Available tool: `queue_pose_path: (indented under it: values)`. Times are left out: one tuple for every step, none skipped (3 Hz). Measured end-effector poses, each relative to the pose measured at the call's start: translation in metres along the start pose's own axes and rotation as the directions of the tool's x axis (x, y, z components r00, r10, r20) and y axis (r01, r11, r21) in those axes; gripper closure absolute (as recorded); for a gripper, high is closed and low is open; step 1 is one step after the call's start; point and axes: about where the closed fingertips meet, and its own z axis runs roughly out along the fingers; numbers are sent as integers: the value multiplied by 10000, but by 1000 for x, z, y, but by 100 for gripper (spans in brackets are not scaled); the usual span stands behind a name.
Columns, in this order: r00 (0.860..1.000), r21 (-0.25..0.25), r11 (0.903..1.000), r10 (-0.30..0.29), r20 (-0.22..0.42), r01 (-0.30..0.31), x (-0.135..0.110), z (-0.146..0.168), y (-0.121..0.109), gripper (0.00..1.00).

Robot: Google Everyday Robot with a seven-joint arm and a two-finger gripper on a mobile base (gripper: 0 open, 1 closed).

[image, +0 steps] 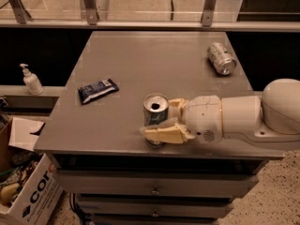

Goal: Move redbull can near 7up can

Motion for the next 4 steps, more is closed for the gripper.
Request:
queue_pose_path:
  values:
    - [9996,242,9993,268,98,-270,1,-4,-4,86]
    - [9965,854,9929,820,145,-830,6,-20,-20,100]
    - [9905,1531,9786,1364,178,-1375,11,-41,-40,100]
    - [9826,2181,9583,1843,214,-1845,16,-63,-59,100]
